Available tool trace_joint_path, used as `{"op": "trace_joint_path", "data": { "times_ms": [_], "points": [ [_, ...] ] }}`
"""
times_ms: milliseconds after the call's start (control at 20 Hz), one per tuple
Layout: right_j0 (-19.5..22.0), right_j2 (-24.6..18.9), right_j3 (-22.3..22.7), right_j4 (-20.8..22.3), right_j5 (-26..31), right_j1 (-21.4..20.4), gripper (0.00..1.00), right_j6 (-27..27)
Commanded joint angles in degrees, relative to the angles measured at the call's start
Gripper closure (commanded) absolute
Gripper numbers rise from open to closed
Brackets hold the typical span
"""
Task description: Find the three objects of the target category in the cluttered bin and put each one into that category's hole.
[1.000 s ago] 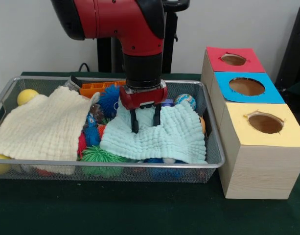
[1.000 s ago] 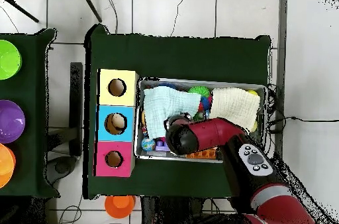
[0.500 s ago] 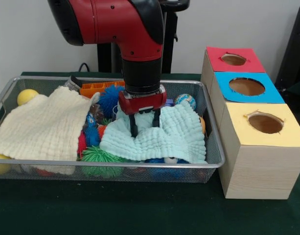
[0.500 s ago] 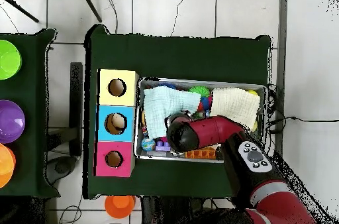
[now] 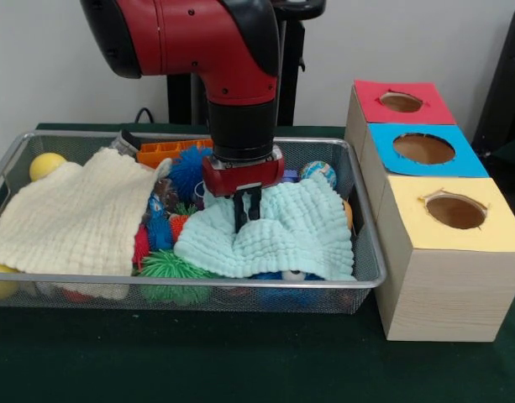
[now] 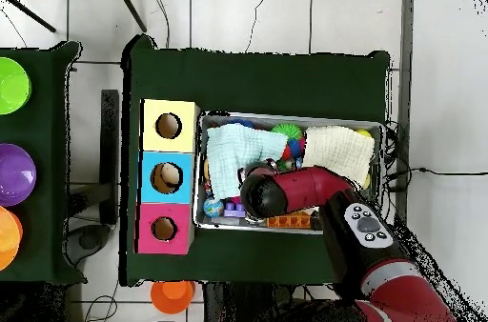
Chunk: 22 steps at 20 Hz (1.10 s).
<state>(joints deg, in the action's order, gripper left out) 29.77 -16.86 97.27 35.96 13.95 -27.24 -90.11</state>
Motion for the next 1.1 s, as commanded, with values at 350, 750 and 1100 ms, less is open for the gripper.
{"op": "trace_joint_path", "data": {
  "times_ms": [350,750,1100],
  "points": [
    [1.48,-3.82,-2.51,3.02,3.58,3.83,1.0,3.3],
    [7.13,-10.94,6.48,-0.36,8.1,-5.08,1.0,6.69],
    [9.07,-15.28,11.25,-3.22,12.79,-10.39,1.0,5.91]
  ]
}}
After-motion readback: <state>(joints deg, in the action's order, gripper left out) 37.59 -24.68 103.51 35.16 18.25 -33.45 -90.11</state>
